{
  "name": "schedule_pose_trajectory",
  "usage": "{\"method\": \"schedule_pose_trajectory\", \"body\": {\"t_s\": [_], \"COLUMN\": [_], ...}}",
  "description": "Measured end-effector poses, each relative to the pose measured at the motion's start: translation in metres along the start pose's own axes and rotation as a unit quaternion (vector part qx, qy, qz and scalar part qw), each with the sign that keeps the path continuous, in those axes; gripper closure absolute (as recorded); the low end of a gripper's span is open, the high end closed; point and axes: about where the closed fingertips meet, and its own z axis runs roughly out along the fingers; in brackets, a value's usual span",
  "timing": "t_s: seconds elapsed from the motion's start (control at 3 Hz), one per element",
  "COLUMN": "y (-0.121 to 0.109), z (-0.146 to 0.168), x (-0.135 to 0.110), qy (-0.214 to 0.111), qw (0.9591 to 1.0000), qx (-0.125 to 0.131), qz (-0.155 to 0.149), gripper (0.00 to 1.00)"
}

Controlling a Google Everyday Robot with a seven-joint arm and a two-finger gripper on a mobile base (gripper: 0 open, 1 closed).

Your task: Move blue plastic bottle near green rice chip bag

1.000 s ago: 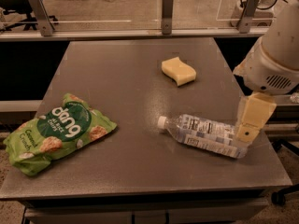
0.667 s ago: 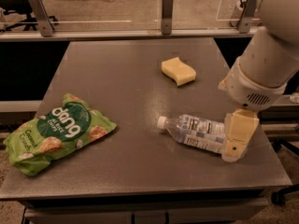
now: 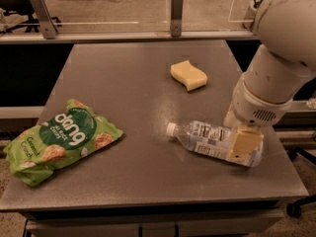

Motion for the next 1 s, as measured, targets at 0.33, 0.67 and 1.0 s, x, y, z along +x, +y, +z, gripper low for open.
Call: {"method": "schedule_pose_trajectory", "body": {"t_s": [0.33, 0.67, 1.0], "y": [0.0, -0.003, -0.027], "z": [-0.001, -0.017, -0.046], "x": [0.0, -0.004, -0.018], "qy": [0.0, -0.037, -0.069], "qw": [1.0, 0.9993, 0.9976], "qx": [0.002, -0.001, 0.003], "qz": [0.0, -0.007, 0.005], "gripper": [0.64, 0.88, 1.0]}}
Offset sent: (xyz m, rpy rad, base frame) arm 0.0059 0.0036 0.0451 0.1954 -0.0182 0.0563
